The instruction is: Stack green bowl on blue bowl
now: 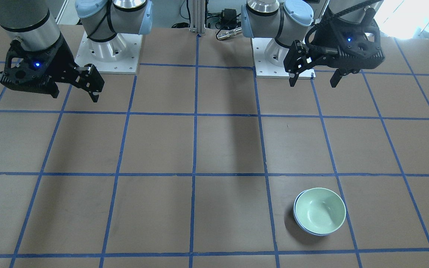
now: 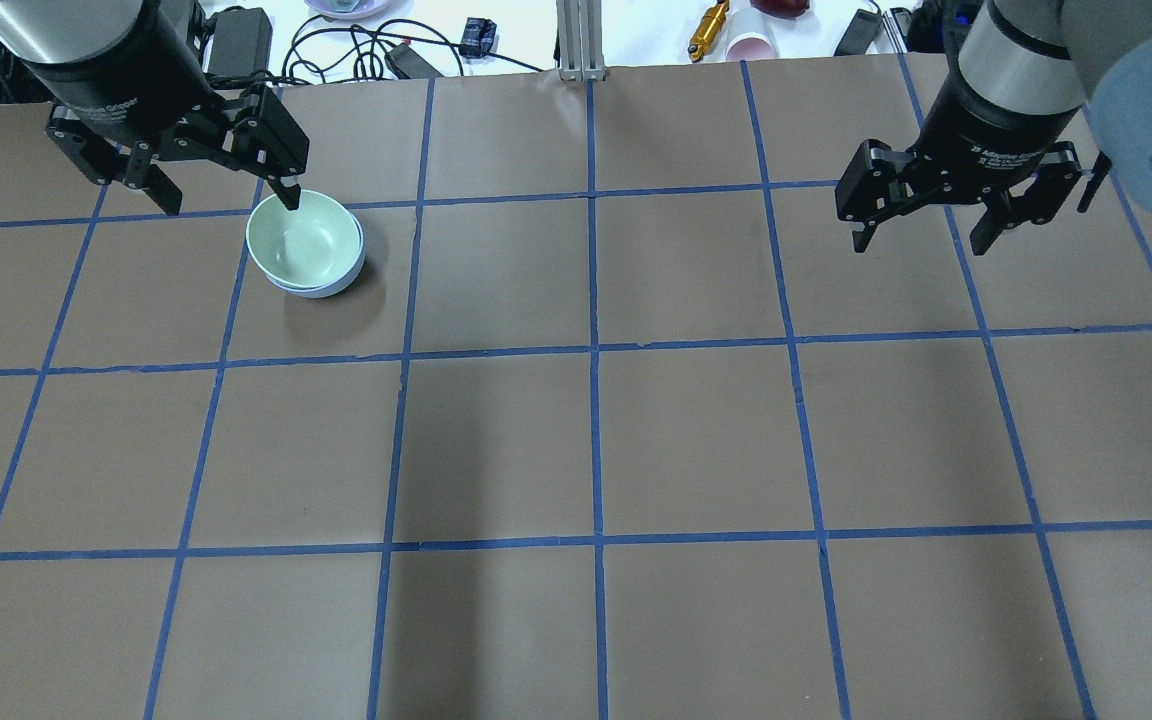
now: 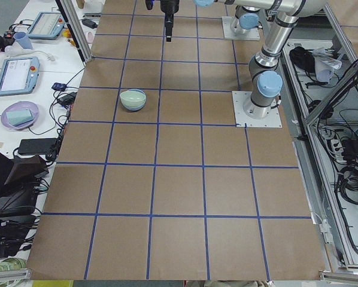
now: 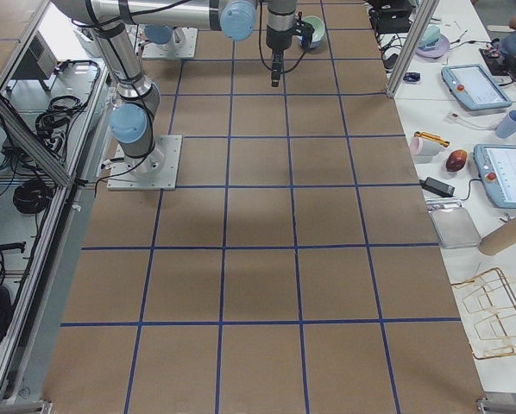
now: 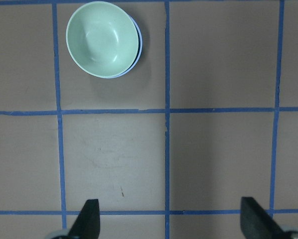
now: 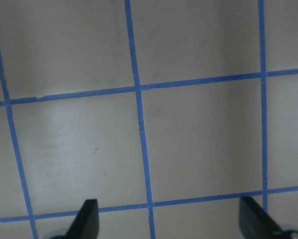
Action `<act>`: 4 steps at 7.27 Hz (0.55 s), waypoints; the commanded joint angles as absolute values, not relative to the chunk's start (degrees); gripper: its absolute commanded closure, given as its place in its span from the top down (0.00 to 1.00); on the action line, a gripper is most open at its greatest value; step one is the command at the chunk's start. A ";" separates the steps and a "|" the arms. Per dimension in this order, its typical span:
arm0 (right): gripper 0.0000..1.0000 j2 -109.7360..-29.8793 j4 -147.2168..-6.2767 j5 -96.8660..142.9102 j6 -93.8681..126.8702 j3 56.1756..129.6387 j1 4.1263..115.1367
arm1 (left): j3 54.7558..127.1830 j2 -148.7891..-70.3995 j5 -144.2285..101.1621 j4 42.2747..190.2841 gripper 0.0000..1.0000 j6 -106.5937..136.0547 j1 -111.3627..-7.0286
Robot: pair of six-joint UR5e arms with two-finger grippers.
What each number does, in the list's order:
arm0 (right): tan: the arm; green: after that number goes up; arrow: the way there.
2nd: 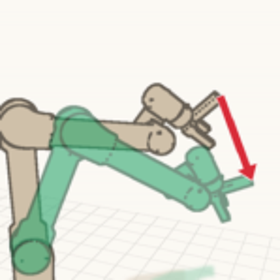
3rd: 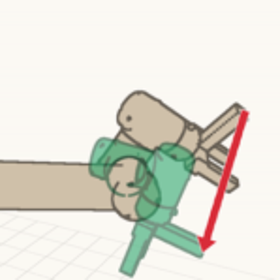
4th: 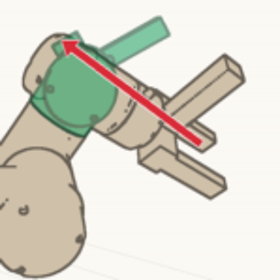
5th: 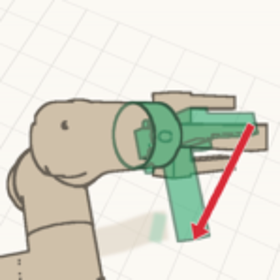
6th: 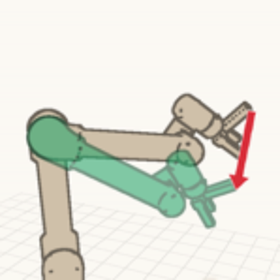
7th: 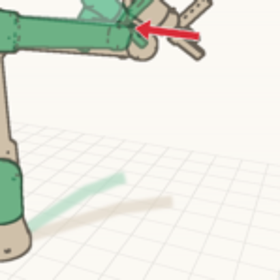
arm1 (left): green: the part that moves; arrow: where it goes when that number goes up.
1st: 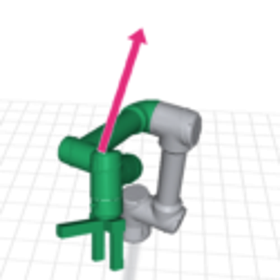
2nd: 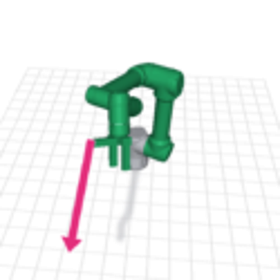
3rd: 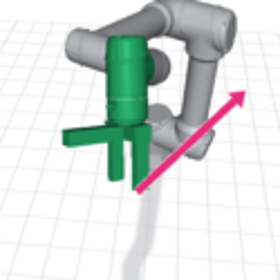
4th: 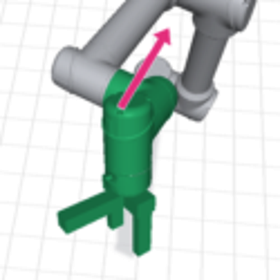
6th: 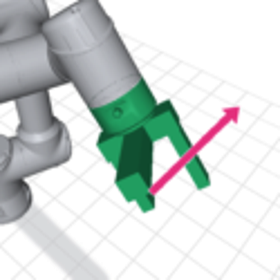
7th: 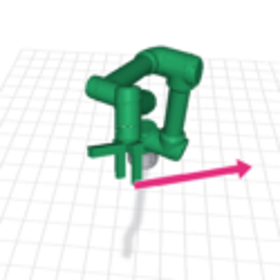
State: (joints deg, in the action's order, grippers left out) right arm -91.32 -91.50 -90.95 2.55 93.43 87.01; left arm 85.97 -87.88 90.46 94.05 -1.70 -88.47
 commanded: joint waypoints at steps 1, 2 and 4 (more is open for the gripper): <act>1.00 -91.32 -91.49 -90.97 2.55 93.43 87.01 | 87.36 -87.71 90.18 92.03 1.00 -1.85 -88.42; 1.00 -91.32 -91.49 -90.97 2.55 93.43 87.01 | 87.10 -87.45 90.18 92.02 1.00 -1.93 -88.42; 1.00 -91.32 -91.49 -90.97 2.55 93.43 87.01 | 87.19 -87.45 90.18 92.02 1.00 -1.93 -88.50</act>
State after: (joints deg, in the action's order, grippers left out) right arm -91.32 -91.50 -90.96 2.55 93.43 87.01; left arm 87.17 -87.49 90.18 92.07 -1.92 -88.43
